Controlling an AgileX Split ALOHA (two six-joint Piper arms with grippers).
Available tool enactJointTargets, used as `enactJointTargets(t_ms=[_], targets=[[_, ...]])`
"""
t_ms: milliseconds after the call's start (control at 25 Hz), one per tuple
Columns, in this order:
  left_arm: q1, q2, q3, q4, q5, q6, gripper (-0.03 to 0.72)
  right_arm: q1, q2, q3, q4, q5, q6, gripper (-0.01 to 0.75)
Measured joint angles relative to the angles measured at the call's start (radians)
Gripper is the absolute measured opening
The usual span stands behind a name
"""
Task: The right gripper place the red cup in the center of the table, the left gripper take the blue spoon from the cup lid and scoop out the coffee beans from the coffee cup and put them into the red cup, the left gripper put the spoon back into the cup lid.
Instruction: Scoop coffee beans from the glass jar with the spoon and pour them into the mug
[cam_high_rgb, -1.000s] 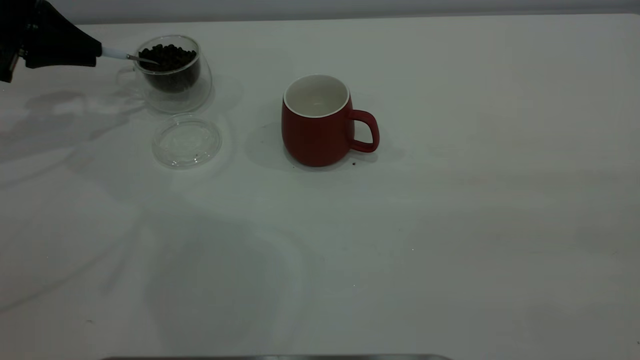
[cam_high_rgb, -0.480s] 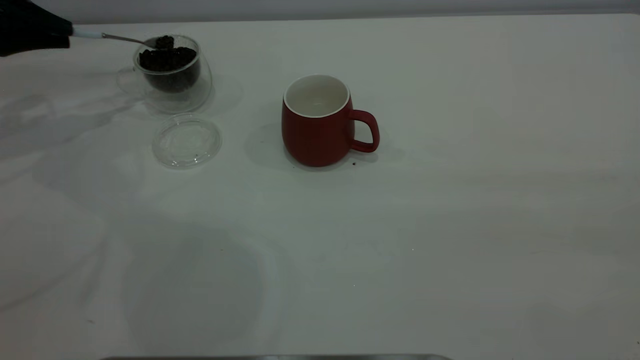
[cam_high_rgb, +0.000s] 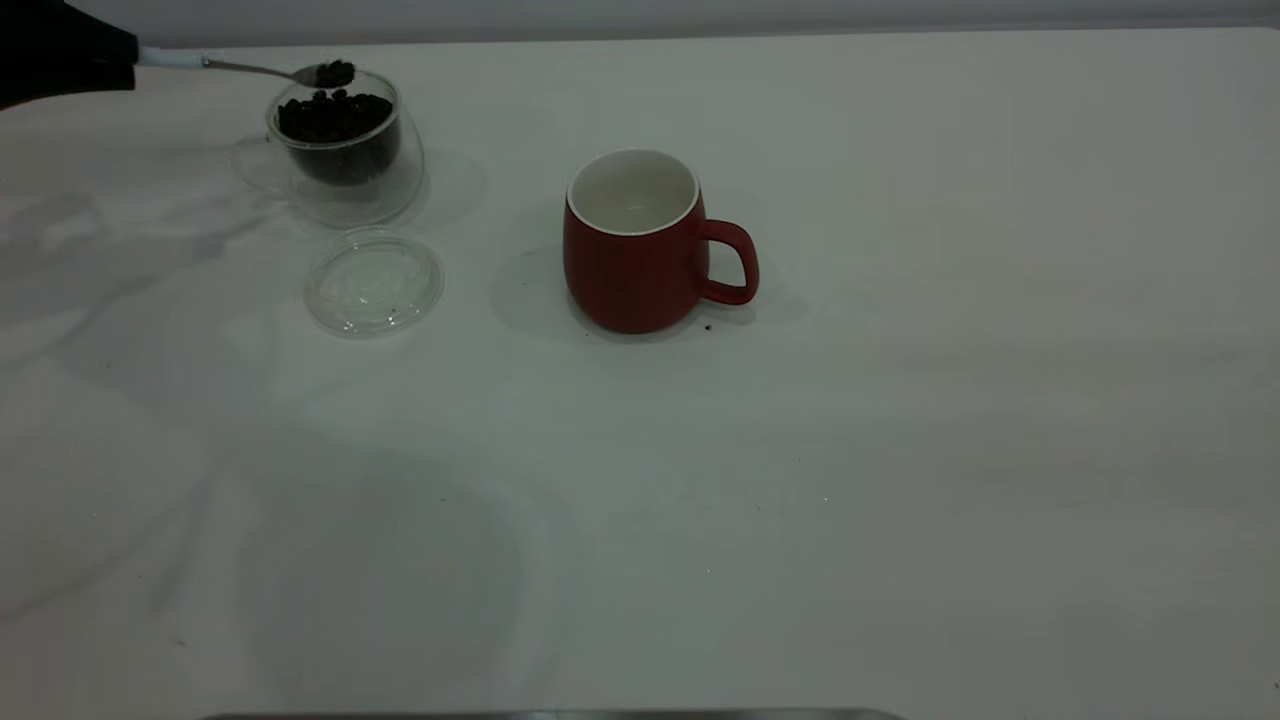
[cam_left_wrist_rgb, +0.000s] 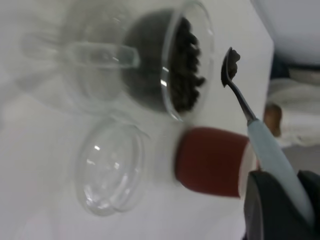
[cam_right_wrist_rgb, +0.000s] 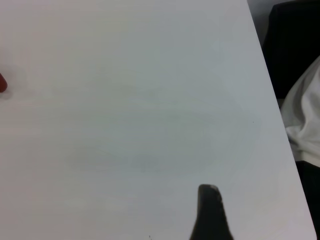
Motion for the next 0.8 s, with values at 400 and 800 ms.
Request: enactJointTargets(t_ms=[400, 800], targets=[[0.000, 0.000, 0.000, 0.000, 0.042, 0.027, 0.126, 0.000, 0.000, 0.000, 0.000, 0.000, 0.000, 0.573], [-0.101, 0.000, 0.000, 0.008, 0.043, 0.011, 0.126, 0.000, 0.000, 0.000, 0.000, 0.000, 0.000, 0.573]])
